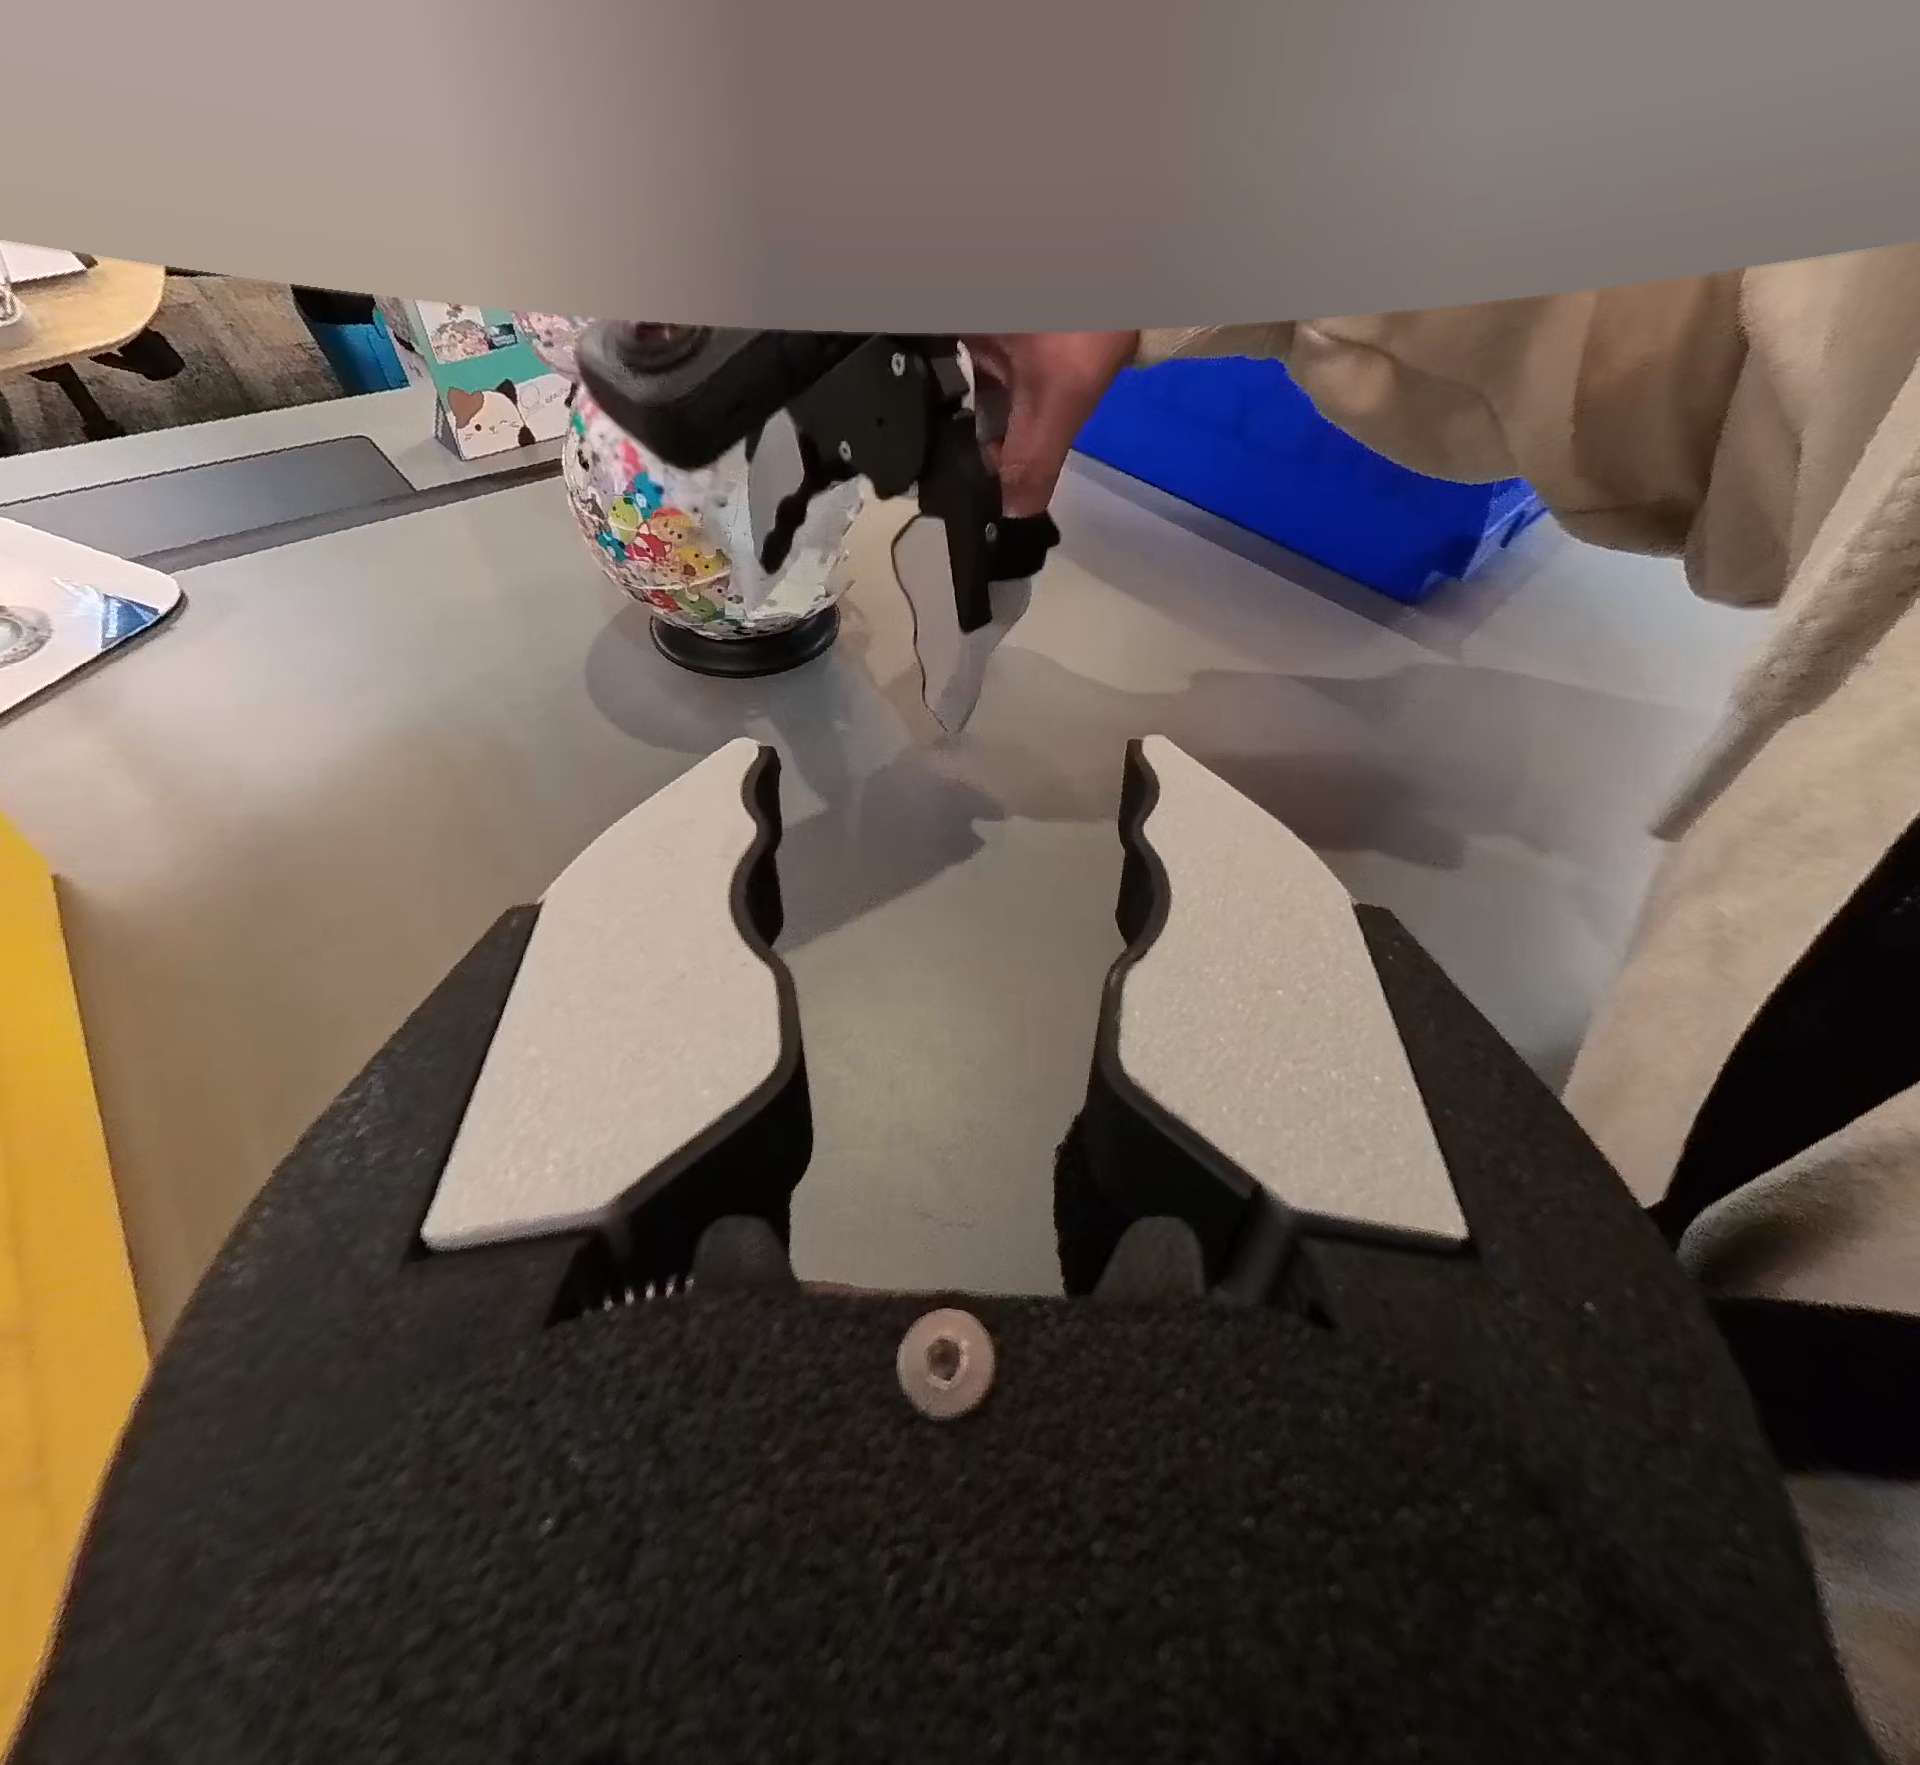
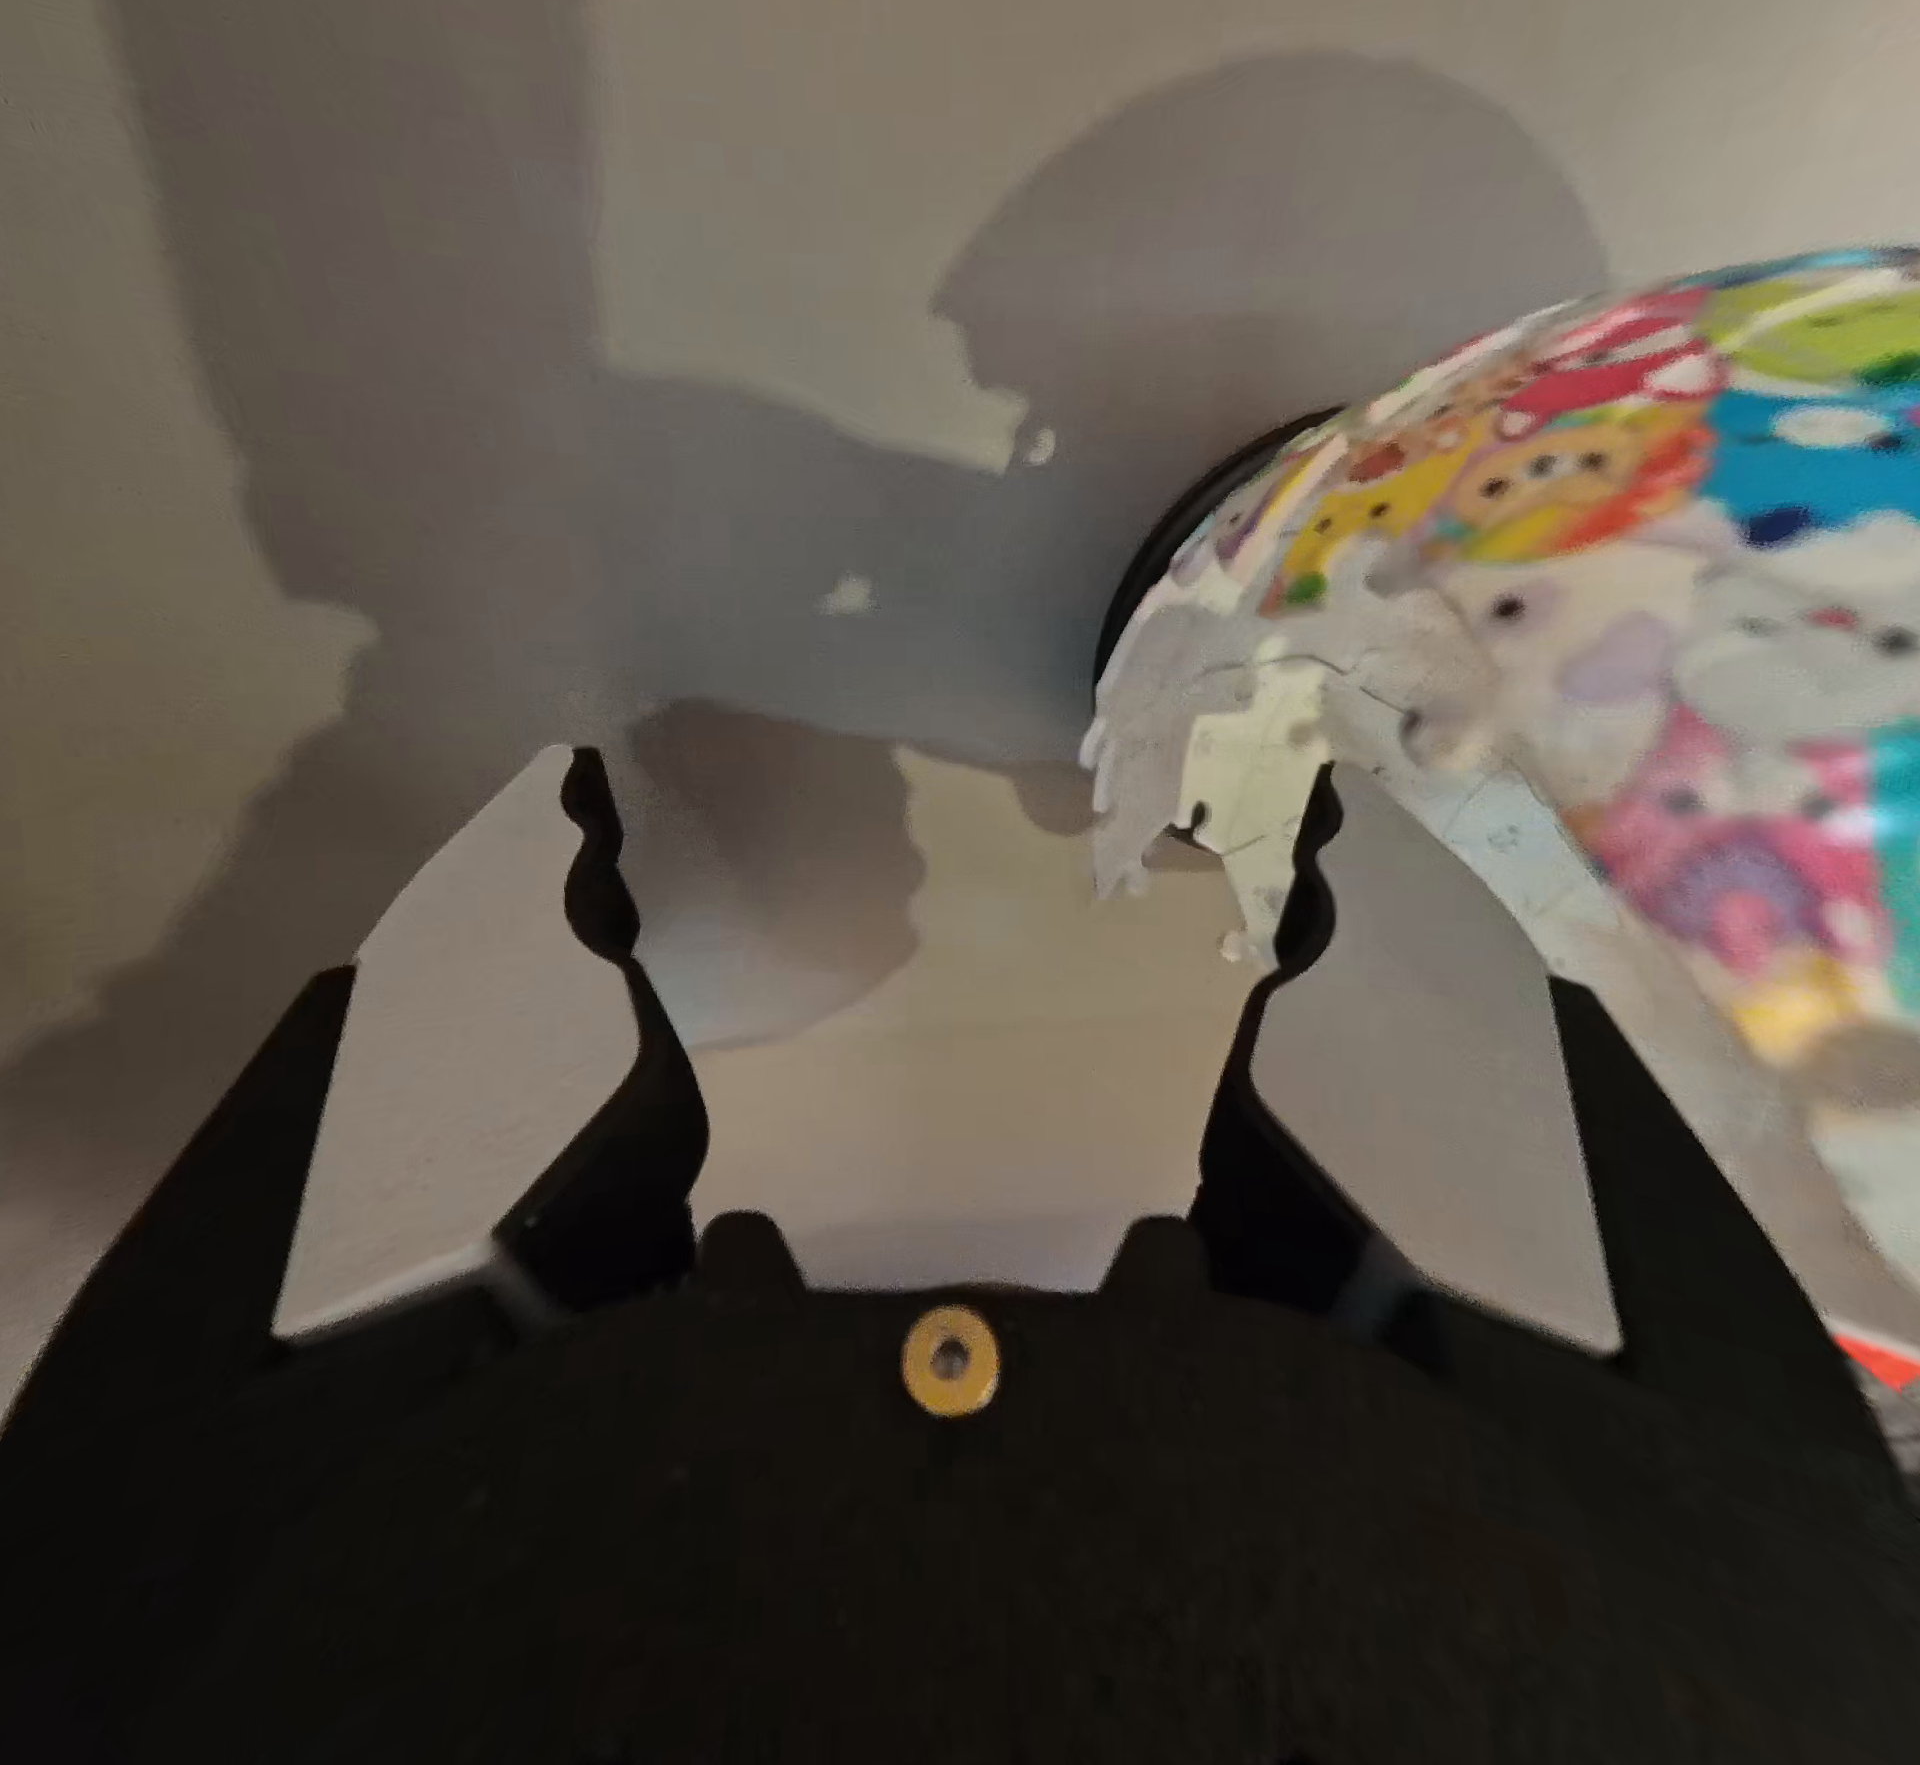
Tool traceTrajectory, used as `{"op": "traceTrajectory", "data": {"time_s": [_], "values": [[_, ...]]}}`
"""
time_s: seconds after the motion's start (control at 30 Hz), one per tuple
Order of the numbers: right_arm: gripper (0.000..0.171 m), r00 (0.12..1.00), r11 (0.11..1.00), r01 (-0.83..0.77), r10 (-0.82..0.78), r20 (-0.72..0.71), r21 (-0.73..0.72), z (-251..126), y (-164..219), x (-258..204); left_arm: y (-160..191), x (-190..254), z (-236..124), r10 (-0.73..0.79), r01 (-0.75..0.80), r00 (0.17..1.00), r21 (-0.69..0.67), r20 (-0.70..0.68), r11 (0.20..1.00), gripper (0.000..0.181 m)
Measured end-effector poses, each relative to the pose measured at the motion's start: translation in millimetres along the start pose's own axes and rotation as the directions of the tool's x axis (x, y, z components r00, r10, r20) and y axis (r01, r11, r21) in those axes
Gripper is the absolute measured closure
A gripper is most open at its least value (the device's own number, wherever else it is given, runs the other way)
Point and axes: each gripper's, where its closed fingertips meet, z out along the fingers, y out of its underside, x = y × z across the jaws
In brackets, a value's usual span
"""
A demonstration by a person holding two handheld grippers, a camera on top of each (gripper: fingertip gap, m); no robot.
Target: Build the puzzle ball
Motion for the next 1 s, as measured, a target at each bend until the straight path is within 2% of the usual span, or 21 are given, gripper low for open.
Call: {"op": "traceTrajectory", "data": {"time_s": [0.13, 0.23, 0.4, 0.53, 0.73, 0.87, 1.0], "values": [[0.054, 1.0, 0.999, -0.025, 0.025, 0.001, 0.04, -14, 7, -5, 2, 1, 1, -0.004, 0.004, 1.0, -0.003, -0.006, 1.0, 0.119], [0.066, 1.0, 0.994, -0.025, 0.024, 0.01, 0.11, -14, 8, -16, 6, 0, 2, -0.005, 0.005, 1.0, -0.014, -0.004, 1.0, 0.119], [0.082, 0.993, 0.967, 0.06, -0.031, -0.118, 0.249, -15, -3, -17, 7, 2, 7, -0.029, 0.028, 0.999, -0.021, -0.026, 0.999, 0.119], [0.088, 0.983, 0.972, 0.08, -0.04, -0.181, 0.219, -6, 2, -7, 10, 1, 11, -0.026, 0.025, 0.999, -0.034, -0.025, 0.999, 0.118], [0.12, 0.945, 0.963, 0.159, -0.085, -0.317, 0.217, -6, -2, 12, 15, -2, 14, -0.028, 0.027, 0.999, -0.047, -0.02, 0.999, 0.118], [0.142, 0.887, 0.959, 0.223, -0.127, -0.444, 0.172, -7, 1, 25, 16, -3, 15, -0.023, 0.023, 1.0, -0.05, -0.016, 0.998, 0.118], [0.141, 0.845, 0.957, 0.242, -0.126, -0.52, 0.162, -13, 5, 28, 16, -5, 14, -0.024, 0.023, 1.0, -0.05, -0.014, 0.998, 0.119]]}}
